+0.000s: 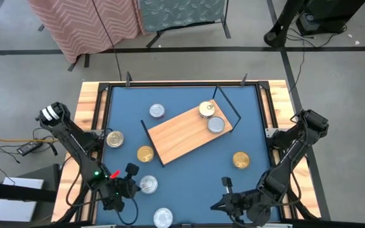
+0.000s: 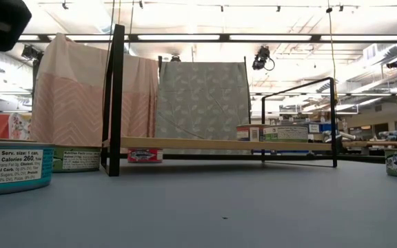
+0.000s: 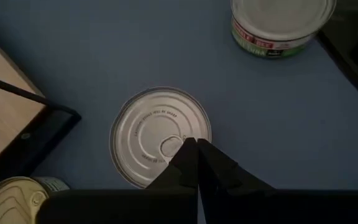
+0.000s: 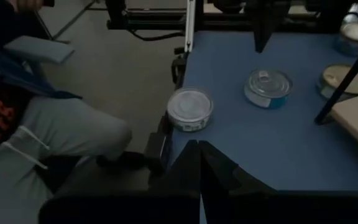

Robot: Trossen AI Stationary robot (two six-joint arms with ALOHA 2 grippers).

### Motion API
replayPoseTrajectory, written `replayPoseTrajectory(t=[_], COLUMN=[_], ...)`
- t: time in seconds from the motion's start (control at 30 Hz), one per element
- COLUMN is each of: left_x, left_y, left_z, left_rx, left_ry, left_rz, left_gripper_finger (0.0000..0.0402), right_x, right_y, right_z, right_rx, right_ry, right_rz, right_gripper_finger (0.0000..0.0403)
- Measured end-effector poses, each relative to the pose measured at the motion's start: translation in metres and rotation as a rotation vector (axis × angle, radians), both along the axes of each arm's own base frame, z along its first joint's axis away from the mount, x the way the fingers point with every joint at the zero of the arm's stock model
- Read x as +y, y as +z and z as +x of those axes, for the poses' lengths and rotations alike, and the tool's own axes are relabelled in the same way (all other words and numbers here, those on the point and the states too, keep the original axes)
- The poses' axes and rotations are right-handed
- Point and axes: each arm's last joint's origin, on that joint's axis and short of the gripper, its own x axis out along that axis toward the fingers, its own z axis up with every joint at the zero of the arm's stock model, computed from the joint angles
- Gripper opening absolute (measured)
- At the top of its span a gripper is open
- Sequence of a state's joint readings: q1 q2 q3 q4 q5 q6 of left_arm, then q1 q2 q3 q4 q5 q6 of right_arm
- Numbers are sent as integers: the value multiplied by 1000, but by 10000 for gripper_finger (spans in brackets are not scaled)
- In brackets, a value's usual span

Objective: Stack canned seafood by type on shelf
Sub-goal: Put the green/blue tuna can on the shelf

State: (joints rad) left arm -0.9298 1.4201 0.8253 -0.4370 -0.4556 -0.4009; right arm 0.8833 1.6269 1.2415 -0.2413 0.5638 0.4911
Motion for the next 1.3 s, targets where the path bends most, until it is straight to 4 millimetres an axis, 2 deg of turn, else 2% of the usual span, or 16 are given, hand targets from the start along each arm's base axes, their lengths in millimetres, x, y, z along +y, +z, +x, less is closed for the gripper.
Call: replayPoseTrajectory(t=[0.5, 0.8, 1.3], left_x=[17, 24, 26], left_y=[-42, -42, -44], left_z=[-6, 1, -2], left_rx=[14, 16, 79], left_ry=[82, 98, 136], left_rz=[-119, -104, -126], left_gripper_finger=[3, 3, 3], right_x=[-6, -7, -4], right_y=[22, 23, 23], right_z=[-11, -9, -12], right_rx=[-125, -132, -133], right_ry=[-25, -20, -10], right_rz=[-99, -114, -111], right_gripper_finger=[5, 5, 5])
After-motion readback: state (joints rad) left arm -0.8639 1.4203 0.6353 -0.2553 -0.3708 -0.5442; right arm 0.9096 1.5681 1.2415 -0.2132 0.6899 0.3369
